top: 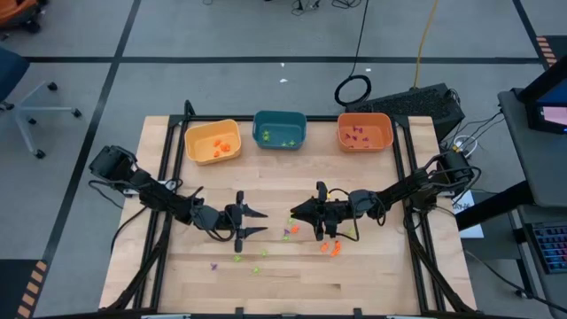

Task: Sort Halloween decoration
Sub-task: Put the green spider toy into the blue bin

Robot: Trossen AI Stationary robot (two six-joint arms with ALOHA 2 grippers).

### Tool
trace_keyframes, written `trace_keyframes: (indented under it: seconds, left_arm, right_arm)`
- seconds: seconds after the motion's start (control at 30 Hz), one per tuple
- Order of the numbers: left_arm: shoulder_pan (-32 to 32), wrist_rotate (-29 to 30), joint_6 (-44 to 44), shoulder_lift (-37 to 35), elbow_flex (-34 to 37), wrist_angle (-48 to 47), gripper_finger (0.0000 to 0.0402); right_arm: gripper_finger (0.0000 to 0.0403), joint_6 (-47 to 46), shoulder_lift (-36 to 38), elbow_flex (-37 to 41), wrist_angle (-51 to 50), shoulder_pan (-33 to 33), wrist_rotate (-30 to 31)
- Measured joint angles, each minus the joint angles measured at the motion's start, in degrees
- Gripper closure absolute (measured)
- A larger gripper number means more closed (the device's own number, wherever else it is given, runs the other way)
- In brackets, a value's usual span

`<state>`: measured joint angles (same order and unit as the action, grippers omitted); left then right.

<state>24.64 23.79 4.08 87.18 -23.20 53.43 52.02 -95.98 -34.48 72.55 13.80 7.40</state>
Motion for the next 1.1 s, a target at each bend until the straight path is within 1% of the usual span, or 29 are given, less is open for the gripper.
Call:
trace_keyframes:
  seconds: [0.27,0.5,0.83,1.1]
  left_arm:
    - [0.00,0.00,0.00,0.00,0.00,-0.03,0.0236]
    - [0.00,0.00,0.02,0.00,0.00,-0.09,0.0236]
    - [0.00,0.02,0.02,0.01,0.00,-0.09,0.0236]
    - [0.00,0.02,0.11,0.02,0.00,-0.07,0.0236]
  right_arm:
    - [0.0347,-4.43,0.00,0.00,0.00,0.00,0.00]
    - [0.0347,-11.27,0.00,0.00,0.00,0.00,0.00]
    - [0.0347,-22.73,0.00,0.00,-0.02,0.00,0.00]
    - [0.0347,-35.30,0.00,0.00,-0.02,0.00,0.00]
